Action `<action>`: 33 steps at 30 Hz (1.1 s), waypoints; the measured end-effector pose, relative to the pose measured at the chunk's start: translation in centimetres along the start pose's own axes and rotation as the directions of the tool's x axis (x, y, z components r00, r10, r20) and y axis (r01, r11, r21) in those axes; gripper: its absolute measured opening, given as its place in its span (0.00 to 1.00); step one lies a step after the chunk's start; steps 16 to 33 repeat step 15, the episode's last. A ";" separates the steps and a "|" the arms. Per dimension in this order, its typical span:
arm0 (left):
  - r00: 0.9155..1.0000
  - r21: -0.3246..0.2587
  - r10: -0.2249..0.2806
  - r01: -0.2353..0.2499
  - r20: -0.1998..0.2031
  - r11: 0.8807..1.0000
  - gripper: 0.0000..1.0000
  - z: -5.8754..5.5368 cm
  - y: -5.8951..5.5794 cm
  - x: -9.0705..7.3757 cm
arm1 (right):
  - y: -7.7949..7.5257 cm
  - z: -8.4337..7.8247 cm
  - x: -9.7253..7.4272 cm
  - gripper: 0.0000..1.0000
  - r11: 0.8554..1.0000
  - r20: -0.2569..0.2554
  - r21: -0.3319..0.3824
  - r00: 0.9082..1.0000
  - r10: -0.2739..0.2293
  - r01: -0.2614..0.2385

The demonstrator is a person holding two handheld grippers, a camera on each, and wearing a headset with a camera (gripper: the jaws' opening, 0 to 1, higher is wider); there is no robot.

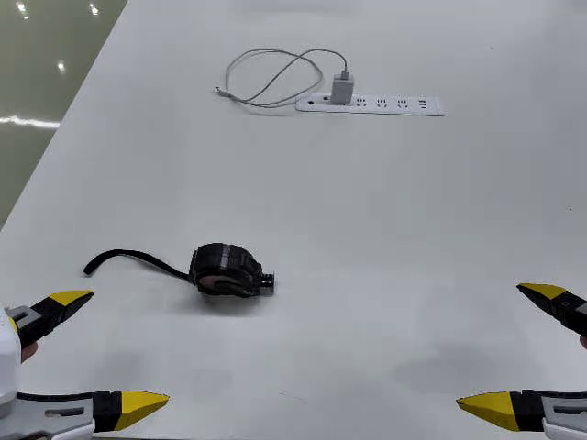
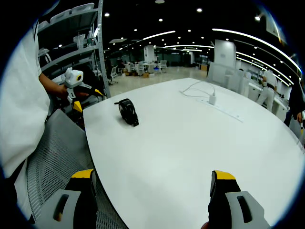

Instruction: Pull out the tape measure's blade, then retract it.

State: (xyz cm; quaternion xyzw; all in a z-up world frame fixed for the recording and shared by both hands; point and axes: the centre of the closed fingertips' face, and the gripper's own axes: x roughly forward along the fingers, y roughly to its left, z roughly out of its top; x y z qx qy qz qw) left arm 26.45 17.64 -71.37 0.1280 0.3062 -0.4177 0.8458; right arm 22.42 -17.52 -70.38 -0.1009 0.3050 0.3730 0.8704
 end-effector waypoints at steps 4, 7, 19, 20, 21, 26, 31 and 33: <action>1.000 0.003 0.002 -0.002 0.002 1.000 0.91 0.1 0.0 0.0 | 0.0 0.0 0.0 0.99 1.000 0.001 0.001 1.000 0.001 -0.001; 1.000 0.010 0.002 -0.002 0.009 1.000 0.94 0.2 -0.1 0.0 | 0.0 0.0 0.1 0.99 1.000 0.001 0.001 1.000 0.001 -0.001; 1.000 0.004 -0.009 0.009 0.006 1.000 0.93 0.1 -0.3 0.0 | 0.0 -0.1 0.0 0.99 1.000 0.000 0.001 1.000 -0.001 0.001; 1.000 0.004 -0.009 0.009 0.006 1.000 0.93 0.1 -0.3 0.0 | 0.0 -0.1 0.0 0.99 1.000 0.000 0.001 1.000 -0.001 0.001; 1.000 0.004 -0.009 0.009 0.006 1.000 0.93 0.1 -0.3 0.0 | 0.0 -0.1 0.0 0.99 1.000 0.000 0.001 1.000 -0.001 0.001; 1.000 0.004 -0.009 0.009 0.006 1.000 0.93 0.1 -0.3 0.0 | 0.0 -0.1 0.0 0.99 1.000 0.000 0.001 1.000 -0.001 0.001; 1.000 0.004 -0.009 0.009 0.006 1.000 0.93 0.1 -0.3 0.0 | 0.0 -0.1 0.0 0.99 1.000 0.000 0.001 1.000 -0.001 0.001; 1.000 0.004 -0.009 0.009 0.006 1.000 0.93 0.1 -0.3 0.0 | 0.0 -0.1 0.0 0.99 1.000 0.000 0.001 1.000 -0.001 0.001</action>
